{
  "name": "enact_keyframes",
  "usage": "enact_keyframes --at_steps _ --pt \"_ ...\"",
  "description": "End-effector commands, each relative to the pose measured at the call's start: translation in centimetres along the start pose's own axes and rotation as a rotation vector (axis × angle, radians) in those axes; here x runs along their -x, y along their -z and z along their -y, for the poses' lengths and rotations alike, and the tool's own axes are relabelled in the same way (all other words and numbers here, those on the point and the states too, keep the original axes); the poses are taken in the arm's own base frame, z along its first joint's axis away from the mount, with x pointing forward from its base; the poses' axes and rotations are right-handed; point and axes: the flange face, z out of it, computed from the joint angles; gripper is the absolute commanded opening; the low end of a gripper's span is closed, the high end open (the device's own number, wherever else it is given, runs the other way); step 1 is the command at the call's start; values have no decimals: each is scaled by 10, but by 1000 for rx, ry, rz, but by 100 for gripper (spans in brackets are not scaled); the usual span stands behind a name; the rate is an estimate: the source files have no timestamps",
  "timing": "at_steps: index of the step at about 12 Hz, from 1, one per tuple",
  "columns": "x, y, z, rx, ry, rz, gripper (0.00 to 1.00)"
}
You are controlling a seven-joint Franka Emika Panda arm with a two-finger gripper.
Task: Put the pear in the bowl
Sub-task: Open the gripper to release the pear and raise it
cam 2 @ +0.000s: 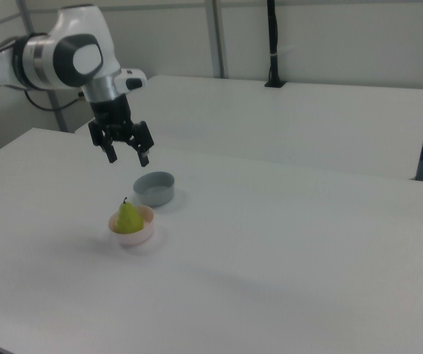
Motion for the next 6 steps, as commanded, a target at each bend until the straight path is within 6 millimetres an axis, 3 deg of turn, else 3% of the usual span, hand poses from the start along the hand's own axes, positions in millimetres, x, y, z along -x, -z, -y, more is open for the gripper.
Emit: enact_keyframes --at_steps 1,3,6 --pt "33 52 -32 -13 -56 4 100" --pt "45 68 -48 -13 -83 0 100" --pt "48 69 -52 -13 -92 18 100"
